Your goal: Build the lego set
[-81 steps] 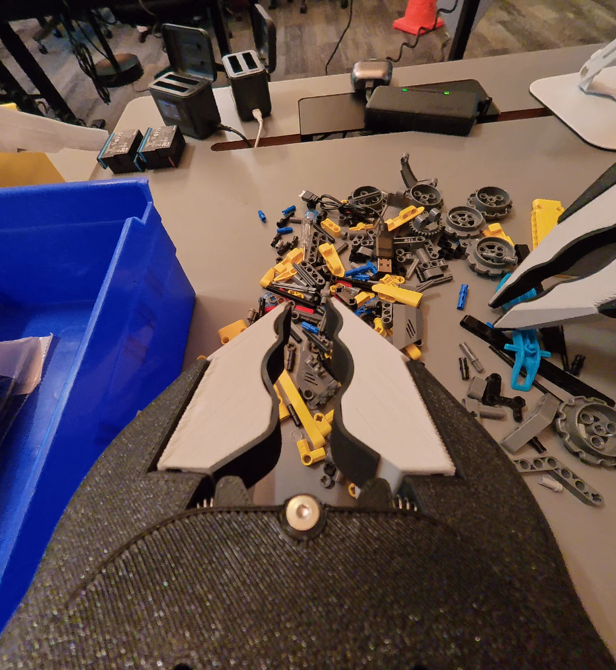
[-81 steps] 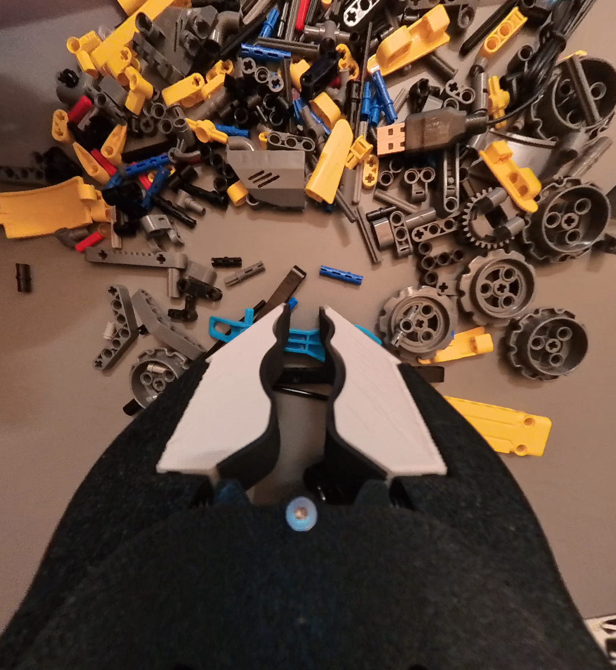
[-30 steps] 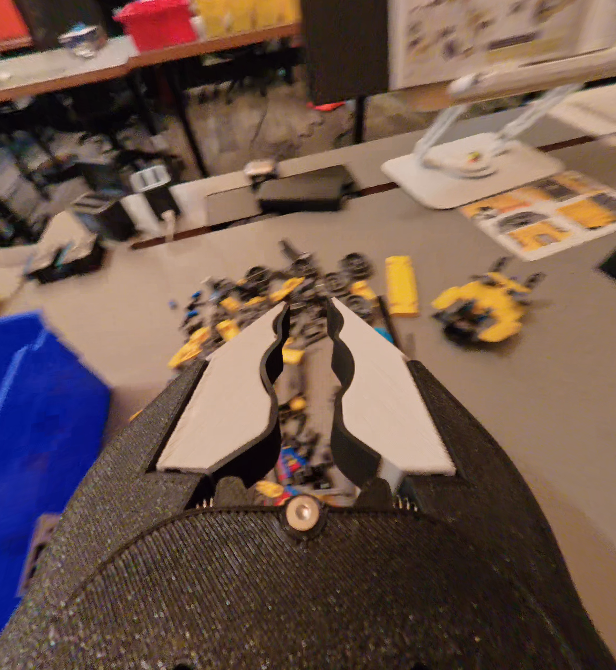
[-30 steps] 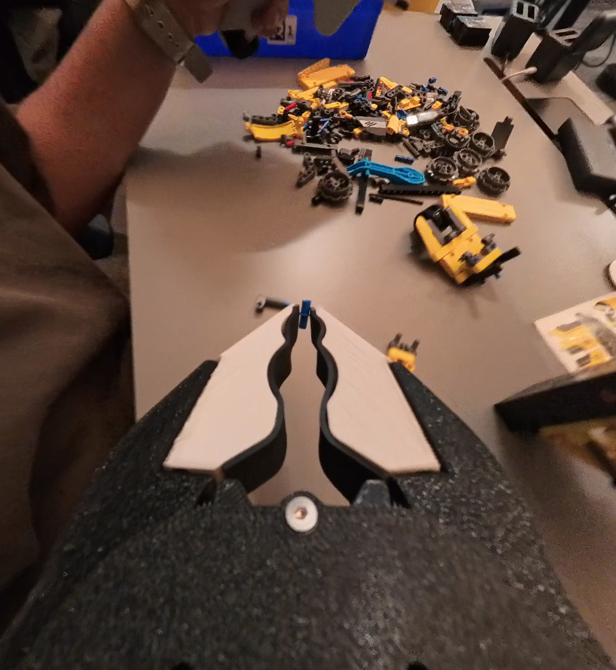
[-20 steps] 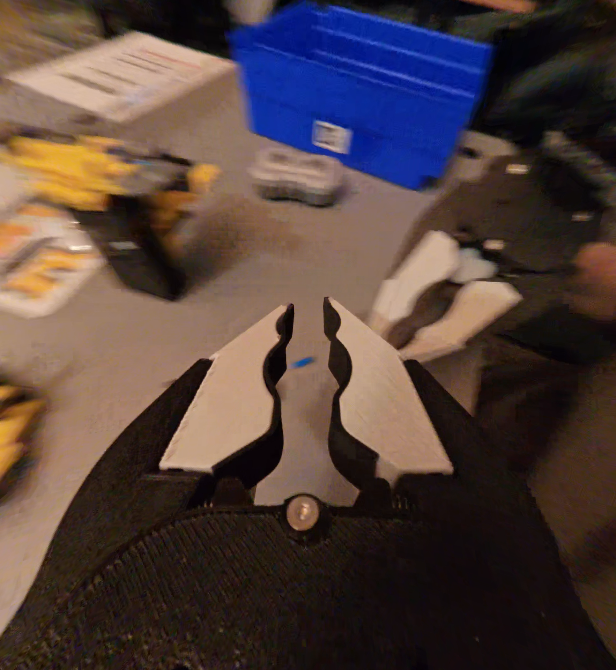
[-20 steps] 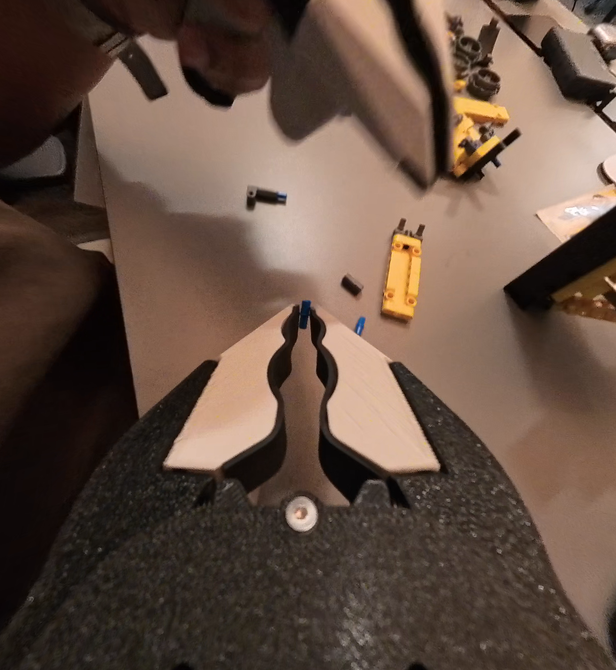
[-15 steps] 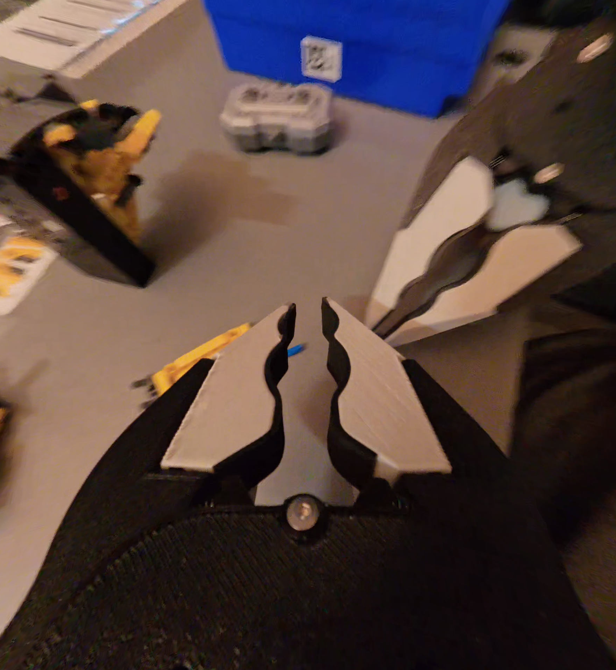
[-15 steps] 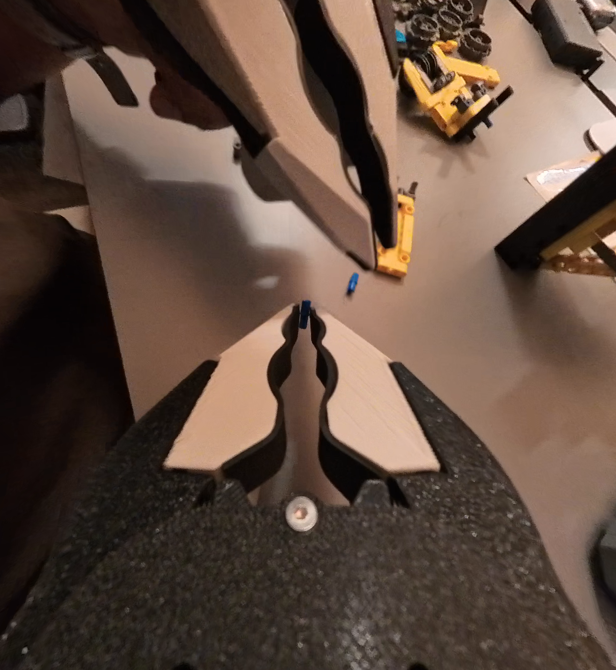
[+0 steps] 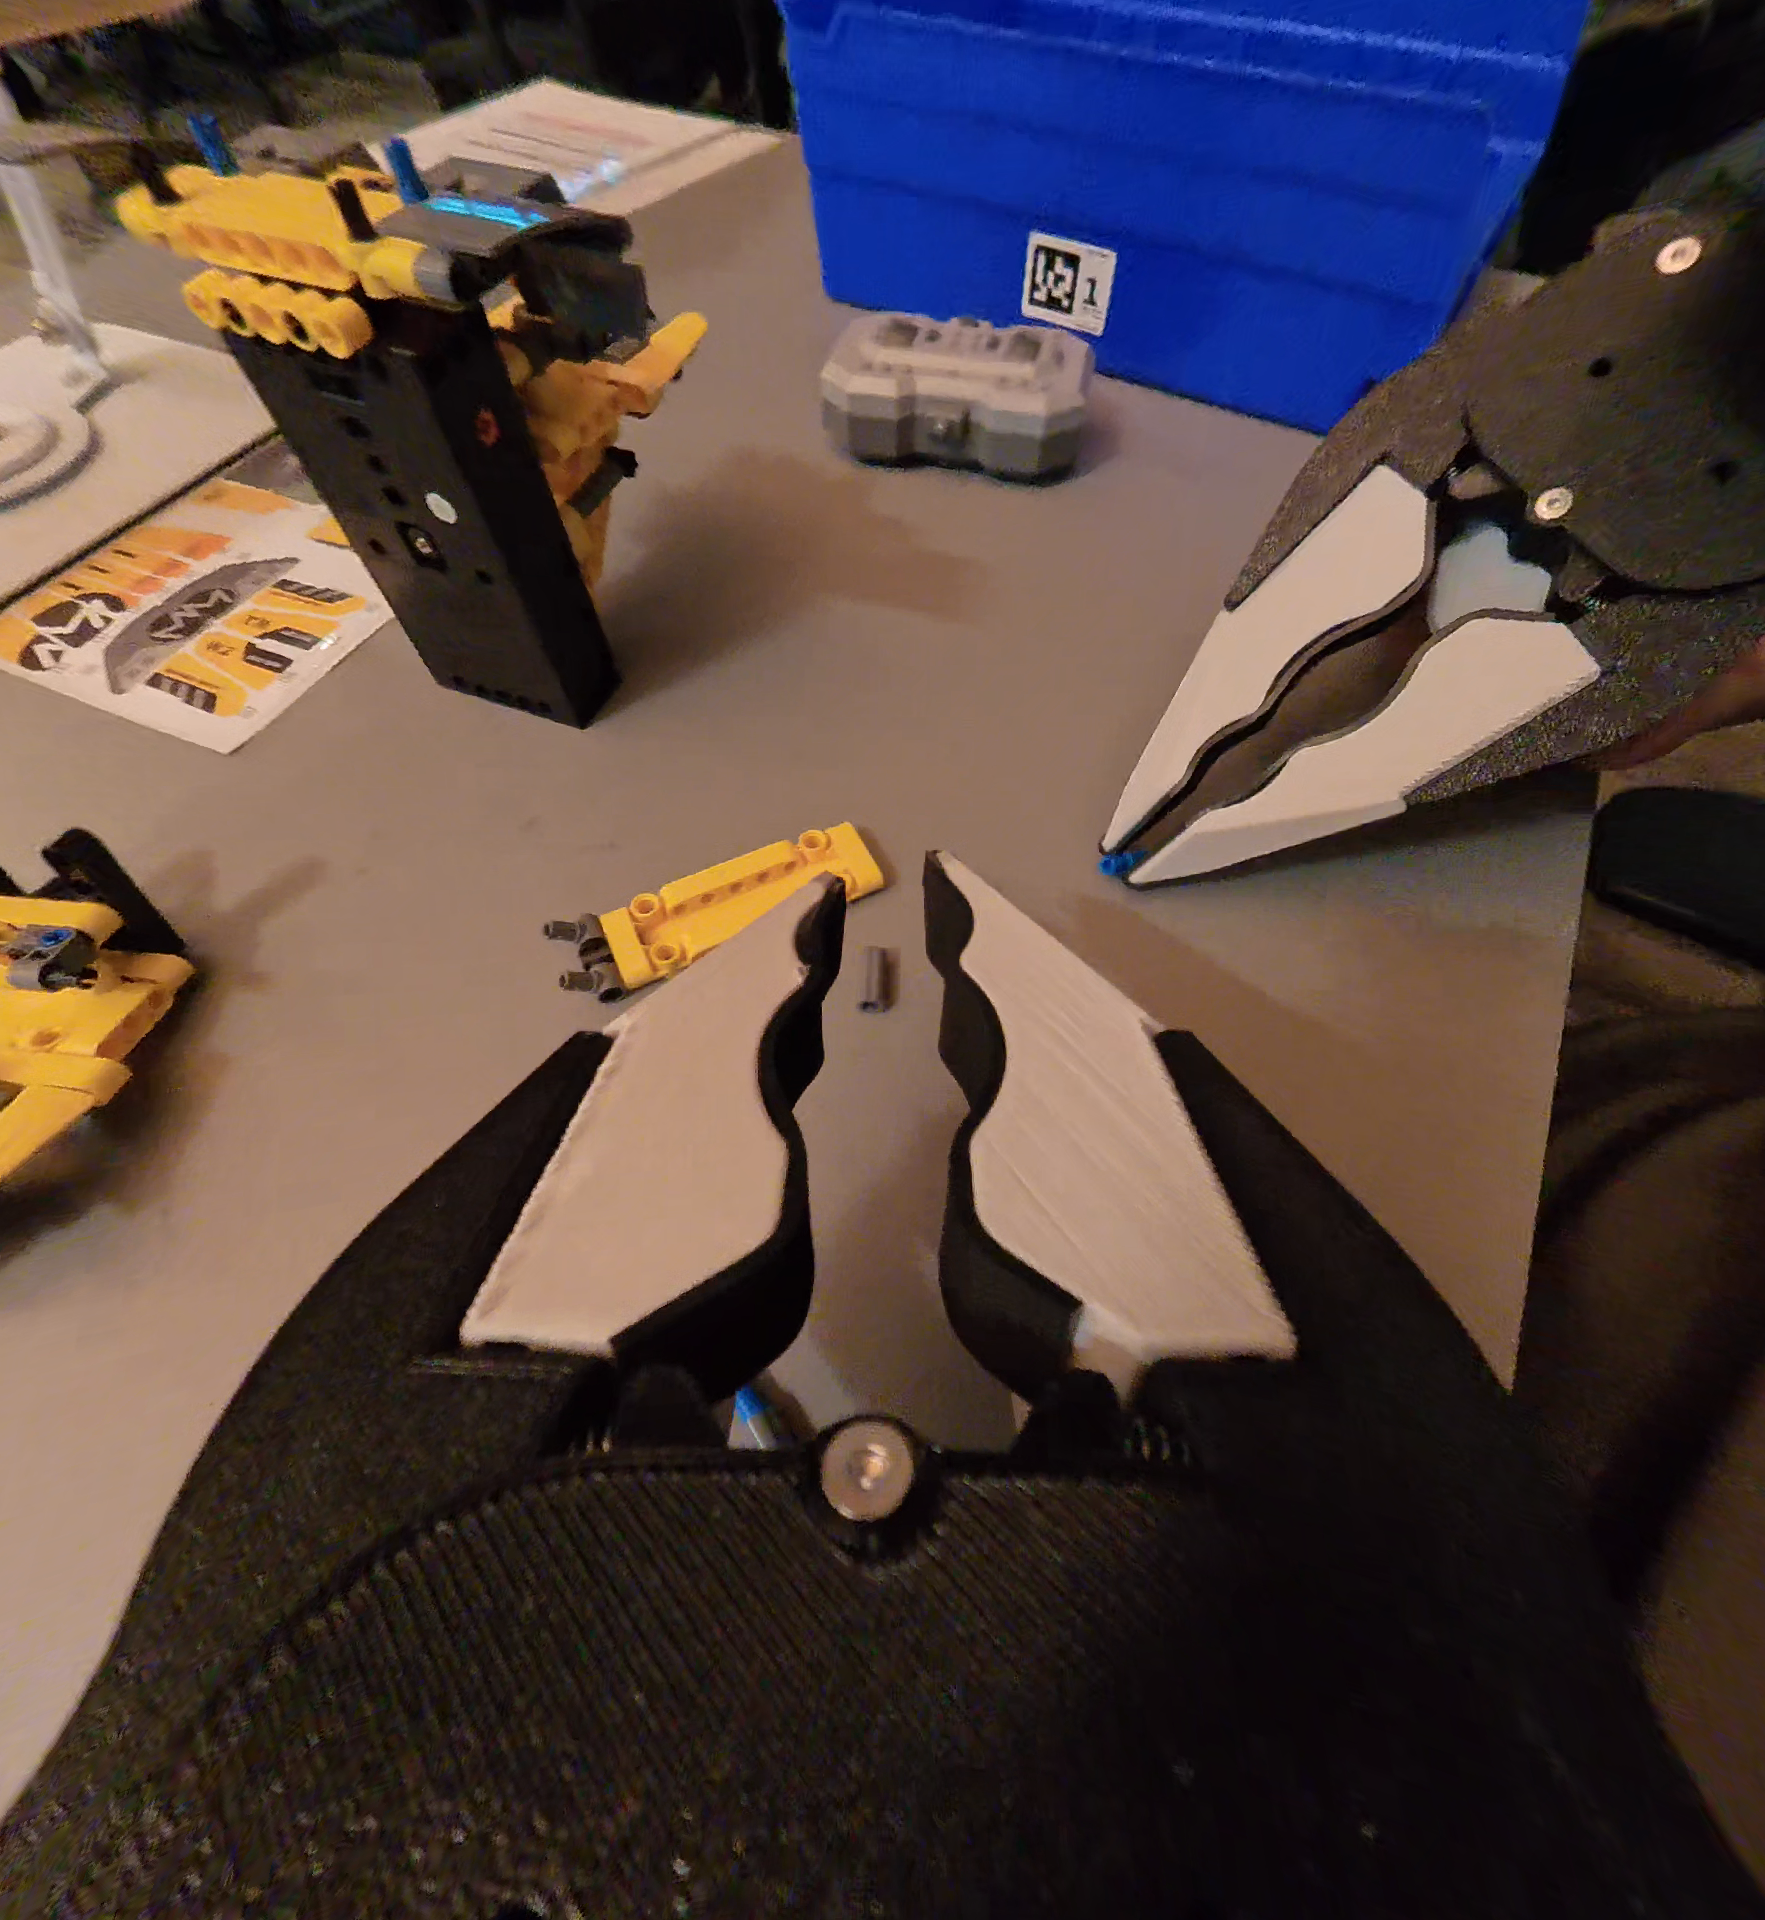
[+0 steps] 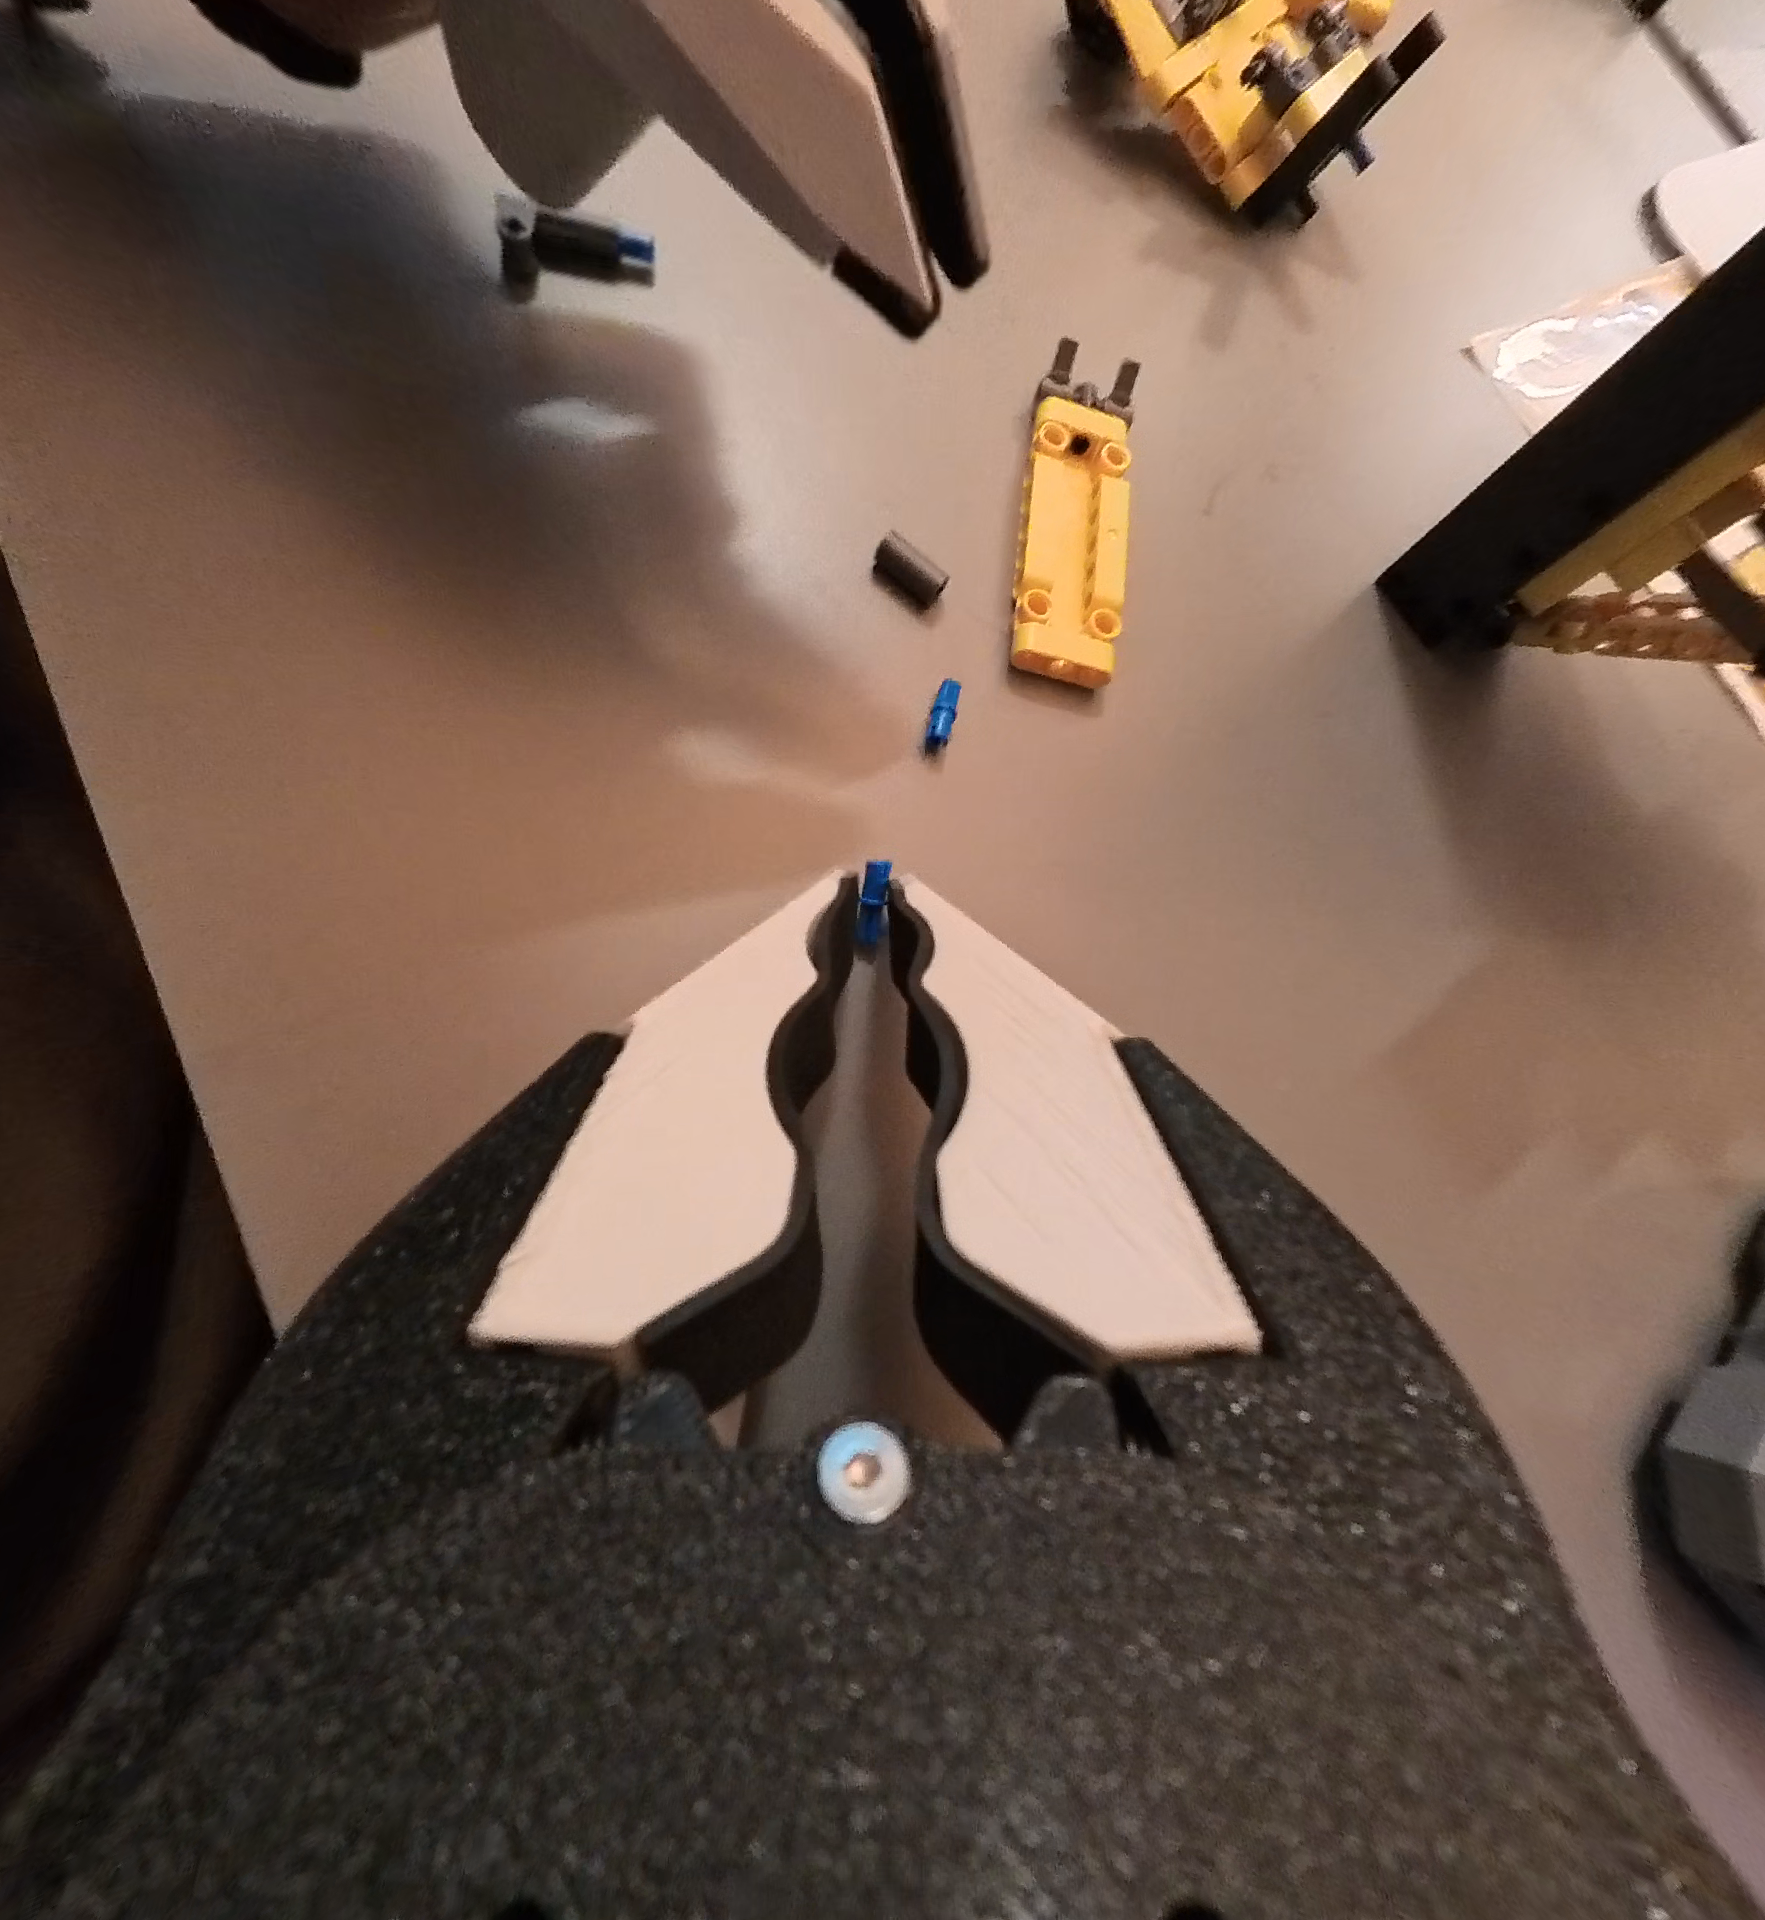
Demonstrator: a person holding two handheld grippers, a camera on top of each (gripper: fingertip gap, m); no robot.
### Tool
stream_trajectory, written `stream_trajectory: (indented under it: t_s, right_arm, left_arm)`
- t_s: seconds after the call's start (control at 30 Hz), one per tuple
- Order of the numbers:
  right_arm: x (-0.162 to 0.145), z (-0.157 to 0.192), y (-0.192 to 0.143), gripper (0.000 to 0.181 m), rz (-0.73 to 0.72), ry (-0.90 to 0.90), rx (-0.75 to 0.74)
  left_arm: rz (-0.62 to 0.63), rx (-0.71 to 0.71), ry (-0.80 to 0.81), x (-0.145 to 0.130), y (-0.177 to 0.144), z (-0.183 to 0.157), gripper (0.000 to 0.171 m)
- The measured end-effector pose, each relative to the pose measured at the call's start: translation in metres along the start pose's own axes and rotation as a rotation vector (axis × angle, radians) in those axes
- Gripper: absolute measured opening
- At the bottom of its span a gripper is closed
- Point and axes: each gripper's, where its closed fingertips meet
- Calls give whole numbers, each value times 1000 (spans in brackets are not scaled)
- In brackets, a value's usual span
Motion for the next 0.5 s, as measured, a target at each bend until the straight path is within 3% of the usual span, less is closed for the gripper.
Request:
stream_trajectory:
  t_s: [0.23, 0.5]
  right_arm:
    - [1, 0, 5, 5, 10, 50, 123]
    - [4, -2, 11, 5, -4, 28, 174]
  left_arm:
    - [108, -11, -33, -20, 12, 1, 17]
    - [153, -4, 1, -17, 14, -3, 19]
Point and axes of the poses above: each gripper's, where its closed fingertips meet, y out along the fingers, x out of its top, z = x × y across the jaws, and after that the axes turned 12 degrees about -x, right-handed
